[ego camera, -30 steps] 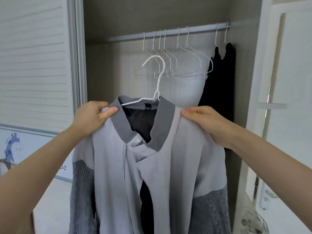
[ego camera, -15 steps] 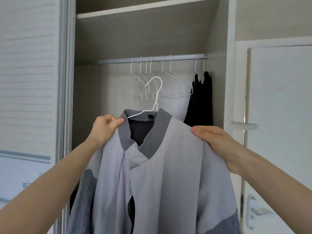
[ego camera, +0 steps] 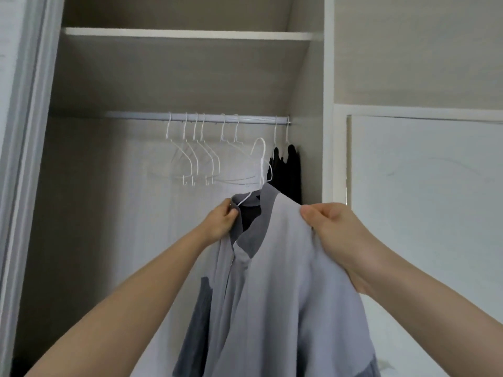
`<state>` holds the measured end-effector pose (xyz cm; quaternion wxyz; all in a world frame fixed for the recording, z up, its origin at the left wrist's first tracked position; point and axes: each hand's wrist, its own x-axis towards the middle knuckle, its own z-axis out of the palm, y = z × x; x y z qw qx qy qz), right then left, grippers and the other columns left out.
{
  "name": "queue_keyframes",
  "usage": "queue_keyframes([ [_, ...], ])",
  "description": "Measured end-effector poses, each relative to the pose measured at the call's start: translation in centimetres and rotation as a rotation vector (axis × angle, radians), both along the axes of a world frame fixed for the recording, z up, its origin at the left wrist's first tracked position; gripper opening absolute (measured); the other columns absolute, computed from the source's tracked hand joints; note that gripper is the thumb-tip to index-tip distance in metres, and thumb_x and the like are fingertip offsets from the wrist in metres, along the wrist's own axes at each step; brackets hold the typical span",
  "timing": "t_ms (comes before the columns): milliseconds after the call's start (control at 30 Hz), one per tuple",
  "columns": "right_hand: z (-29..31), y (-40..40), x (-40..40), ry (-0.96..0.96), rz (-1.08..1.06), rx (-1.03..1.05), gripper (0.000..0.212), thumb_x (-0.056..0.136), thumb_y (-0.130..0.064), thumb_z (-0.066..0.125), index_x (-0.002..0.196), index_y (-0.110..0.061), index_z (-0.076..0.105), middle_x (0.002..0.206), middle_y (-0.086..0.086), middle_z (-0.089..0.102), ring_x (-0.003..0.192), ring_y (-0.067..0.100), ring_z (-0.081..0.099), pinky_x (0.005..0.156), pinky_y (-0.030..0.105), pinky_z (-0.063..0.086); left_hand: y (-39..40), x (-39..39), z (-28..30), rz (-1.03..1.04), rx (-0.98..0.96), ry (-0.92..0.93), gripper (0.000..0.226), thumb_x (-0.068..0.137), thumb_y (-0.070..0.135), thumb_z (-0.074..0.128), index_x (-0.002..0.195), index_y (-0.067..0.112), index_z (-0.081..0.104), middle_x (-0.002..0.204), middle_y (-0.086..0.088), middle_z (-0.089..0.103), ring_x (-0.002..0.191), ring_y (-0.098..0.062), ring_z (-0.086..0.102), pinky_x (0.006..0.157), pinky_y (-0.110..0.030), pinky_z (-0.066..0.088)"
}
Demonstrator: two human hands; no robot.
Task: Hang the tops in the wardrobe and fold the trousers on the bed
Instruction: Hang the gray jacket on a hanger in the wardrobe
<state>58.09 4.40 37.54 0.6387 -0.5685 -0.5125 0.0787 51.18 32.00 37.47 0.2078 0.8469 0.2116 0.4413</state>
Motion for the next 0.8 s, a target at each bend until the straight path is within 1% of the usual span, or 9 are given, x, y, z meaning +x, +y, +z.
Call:
queue_keyframes([
  [67, 0.4, 0.7, 0.1, -0.019, -0.061, 0.007, 0.046, 0.100, -0.029, 0.043, 0.102, 0.016, 0.047, 0.074, 0.020, 0.053, 0.073, 0.019, 0.045, 0.069, 0.033, 0.035, -0.1, 2.2, 1.1, -0.047, -0.035, -0.017, 0.028, 0.100, 0.015, 0.037, 0.125, 0.006, 0.048, 0.120, -0.011, 0.057, 0.113, -0.028, 0.053, 0.097, -0.037, 0.040],
  [167, 1.0, 1.7, 0.5, -0.059, -0.154, 0.014, 0.046, 0.100, -0.030, 0.042, 0.096, 0.016, 0.046, 0.079, 0.004, 0.044, 0.074, 0.018, 0.040, 0.068, 0.032, 0.030, 0.1, 5.1, 2.4, -0.150, -0.096, -0.029, 0.035, 0.102, 0.015, 0.032, 0.131, 0.002, 0.047, 0.125, -0.009, 0.055, 0.114, -0.022, 0.051, 0.096, -0.031, 0.038],
  [333, 1.4, 3.7, 2.0, -0.113, -0.308, 0.020, 0.046, 0.099, -0.031, 0.042, 0.100, 0.015, 0.045, 0.078, 0.003, 0.044, 0.072, 0.018, 0.041, 0.067, 0.032, 0.031, 2.1, 8.8, 3.5, -0.309, -0.232, 0.061, 0.022, 0.101, 0.016, 0.029, 0.092, 0.013, 0.049, 0.089, 0.001, 0.050, 0.080, -0.011, 0.046, 0.075, -0.025, 0.040],
  [367, 1.5, 3.9, 2.2, -0.119, -0.330, 0.021, 0.045, 0.099, -0.030, 0.042, 0.099, 0.015, 0.046, 0.078, 0.003, 0.043, 0.072, 0.018, 0.040, 0.067, 0.031, 0.031, 2.2, 8.9, 3.5, -0.327, -0.244, 0.086, 0.023, 0.099, 0.021, 0.031, 0.092, 0.012, 0.051, 0.091, -0.001, 0.053, 0.083, -0.014, 0.049, 0.082, -0.027, 0.043],
  [433, 1.5, 4.6, 2.5, -0.121, -0.357, 0.027, 0.045, 0.100, -0.029, 0.042, 0.097, 0.015, 0.047, 0.077, 0.003, 0.043, 0.070, 0.018, 0.040, 0.067, 0.031, 0.031, 3.1, 9.5, 3.5, -0.396, -0.257, 0.115, 0.043, 0.091, 0.035, 0.036, 0.123, 0.012, 0.053, 0.125, -0.002, 0.059, 0.113, -0.019, 0.054, 0.108, -0.038, 0.039],
  [500, 1.7, 5.3, 2.6, -0.129, -0.393, 0.036, 0.042, 0.099, -0.029, 0.042, 0.084, 0.010, 0.049, 0.076, 0.004, 0.041, 0.069, 0.019, 0.039, 0.066, 0.031, 0.031, 3.4, 9.5, 3.5, -0.443, -0.218, 0.123, 0.060, 0.096, 0.035, 0.035, 0.154, 0.026, 0.022, 0.157, 0.007, 0.025, 0.142, -0.017, 0.030, 0.119, -0.036, 0.022],
  [600, 2.1, 6.5, 2.4, -0.167, -0.451, 0.048, 0.038, 0.099, -0.027, 0.041, 0.077, 0.002, 0.051, 0.074, 0.005, 0.040, 0.068, 0.020, 0.038, 0.065, 0.031, 0.032, 3.6, 9.4, 2.8, -0.446, -0.055, 0.046, 0.064, 0.103, 0.027, 0.035, 0.155, 0.025, -0.002, 0.162, 0.012, -0.008, 0.149, -0.008, 0.001, 0.118, -0.026, 0.008],
  [700, 2.6, 8.3, 2.2, -0.169, -0.511, 0.068, 0.044, 0.100, -0.026, 0.041, 0.085, 0.014, 0.050, 0.075, 0.006, 0.042, 0.069, 0.019, 0.039, 0.063, 0.030, 0.032, 4.7, 9.2, 1.6, -0.459, -0.003, -0.085, 0.074, 0.102, 0.035, 0.043, 0.154, 0.029, -0.009, 0.161, 0.014, -0.010, 0.148, -0.002, -0.004, 0.122, -0.031, 0.005],
  [800, 3.7, 10.2, 2.1, -0.135, -0.532, 0.100, 0.036, 0.100, -0.024, 0.041, 0.081, 0.004, 0.055, 0.075, 0.009, 0.041, 0.070, 0.020, 0.039, 0.063, 0.030, 0.032, 5.1, 8.1, 0.9, -0.464, 0.005, -0.195, 0.076, 0.102, 0.032, 0.045, 0.153, 0.033, -0.011, 0.161, 0.018, -0.008, 0.148, -0.001, -0.001, 0.123, -0.034, 0.007],
])
